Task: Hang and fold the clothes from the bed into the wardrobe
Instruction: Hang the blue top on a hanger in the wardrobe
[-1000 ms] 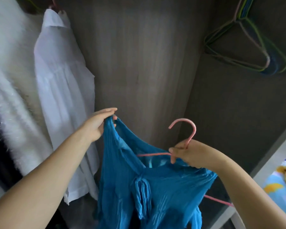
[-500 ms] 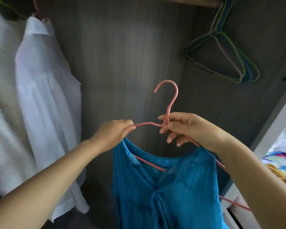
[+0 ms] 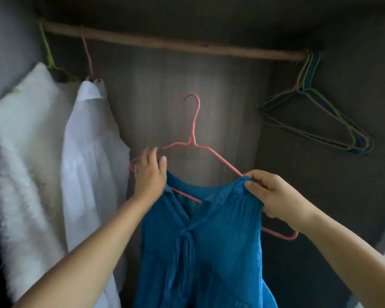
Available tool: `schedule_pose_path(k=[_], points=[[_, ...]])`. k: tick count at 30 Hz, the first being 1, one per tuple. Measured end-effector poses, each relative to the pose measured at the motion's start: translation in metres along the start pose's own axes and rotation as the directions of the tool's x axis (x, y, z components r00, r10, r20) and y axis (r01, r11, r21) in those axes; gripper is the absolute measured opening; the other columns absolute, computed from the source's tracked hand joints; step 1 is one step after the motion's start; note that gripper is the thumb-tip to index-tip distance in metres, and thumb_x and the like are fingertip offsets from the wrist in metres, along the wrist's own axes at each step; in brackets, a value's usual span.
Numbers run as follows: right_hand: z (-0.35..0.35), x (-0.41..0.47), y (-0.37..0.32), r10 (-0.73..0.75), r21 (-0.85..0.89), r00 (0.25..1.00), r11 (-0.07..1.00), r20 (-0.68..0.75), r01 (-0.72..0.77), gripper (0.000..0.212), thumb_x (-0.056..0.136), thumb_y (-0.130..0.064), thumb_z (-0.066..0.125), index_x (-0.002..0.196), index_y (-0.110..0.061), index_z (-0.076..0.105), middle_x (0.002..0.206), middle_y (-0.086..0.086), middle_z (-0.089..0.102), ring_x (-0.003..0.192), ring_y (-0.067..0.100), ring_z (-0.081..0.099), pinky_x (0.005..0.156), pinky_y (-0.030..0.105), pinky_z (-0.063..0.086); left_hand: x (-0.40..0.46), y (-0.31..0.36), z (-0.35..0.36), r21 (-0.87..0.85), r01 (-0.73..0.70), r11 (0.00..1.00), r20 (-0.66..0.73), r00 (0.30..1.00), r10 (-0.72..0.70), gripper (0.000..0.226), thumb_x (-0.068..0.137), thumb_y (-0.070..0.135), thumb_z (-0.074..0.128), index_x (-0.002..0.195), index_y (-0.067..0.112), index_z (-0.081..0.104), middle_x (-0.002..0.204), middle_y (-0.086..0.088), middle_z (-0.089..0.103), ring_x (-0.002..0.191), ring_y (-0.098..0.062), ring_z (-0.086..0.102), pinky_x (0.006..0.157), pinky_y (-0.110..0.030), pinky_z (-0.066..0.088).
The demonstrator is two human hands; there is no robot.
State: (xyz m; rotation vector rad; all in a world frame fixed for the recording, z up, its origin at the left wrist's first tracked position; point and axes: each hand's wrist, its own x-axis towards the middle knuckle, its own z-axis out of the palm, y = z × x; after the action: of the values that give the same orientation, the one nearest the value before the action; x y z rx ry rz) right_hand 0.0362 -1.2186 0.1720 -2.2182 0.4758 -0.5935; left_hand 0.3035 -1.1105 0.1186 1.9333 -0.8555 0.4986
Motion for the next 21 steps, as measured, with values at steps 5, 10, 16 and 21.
schedule_pose_path(k=[5,10,16,21], points=[[0.018,0.067,-0.081,0.096,0.423,0.995,0.903,-0.035,-0.072,0.024,0.101,-0.011,0.042,0.085,-0.005,0.058,0.054,0.000,0.039,0.032,0.002,0.028,0.031,0.014,0.022,-0.062,0.044,0.007,-0.385,-0.007,0.923,0.198,0.976,0.090,0.062,0.092,0.057,0.028,0.142,0.041,-0.005,0.158,0.012,-0.010,0.143,0.002,-0.010,0.116,-0.021,-0.003],[0.036,0.129,-0.171,0.044,0.631,0.998,0.776,-0.046,-0.005,0.032,0.099,-0.002,0.037,0.069,-0.011,0.041,0.050,-0.002,0.028,0.027,0.002,0.022,0.028,0.012,0.015,-0.051,0.056,-0.003,-0.553,0.078,0.829,0.242,0.968,0.070,0.092,0.082,0.063,0.052,0.150,0.039,-0.006,0.157,0.022,-0.007,0.142,0.008,-0.002,0.117,-0.020,0.005],[0.080,0.186,-0.226,0.104,0.763,0.994,0.639,0.040,-0.098,0.036,0.096,0.003,0.020,0.068,-0.014,0.032,0.049,-0.002,0.023,0.024,0.005,0.017,0.028,0.012,0.012,0.003,0.019,-0.045,-0.476,0.256,0.841,0.148,0.966,-0.211,0.074,0.093,-0.006,0.040,0.153,0.030,0.014,0.150,0.001,0.036,0.130,-0.018,0.044,0.106,-0.027,0.040],[0.132,0.197,-0.225,0.083,0.722,0.988,0.676,0.128,-0.150,0.034,0.097,0.003,0.021,0.070,-0.011,0.037,0.050,0.001,0.027,0.025,0.005,0.021,0.029,0.013,0.015,-0.011,-0.026,-0.066,-0.401,0.347,0.848,0.112,0.937,-0.330,0.075,0.089,-0.009,0.037,0.151,0.031,0.021,0.143,0.000,0.047,0.121,-0.026,0.053,0.102,-0.041,0.045]])
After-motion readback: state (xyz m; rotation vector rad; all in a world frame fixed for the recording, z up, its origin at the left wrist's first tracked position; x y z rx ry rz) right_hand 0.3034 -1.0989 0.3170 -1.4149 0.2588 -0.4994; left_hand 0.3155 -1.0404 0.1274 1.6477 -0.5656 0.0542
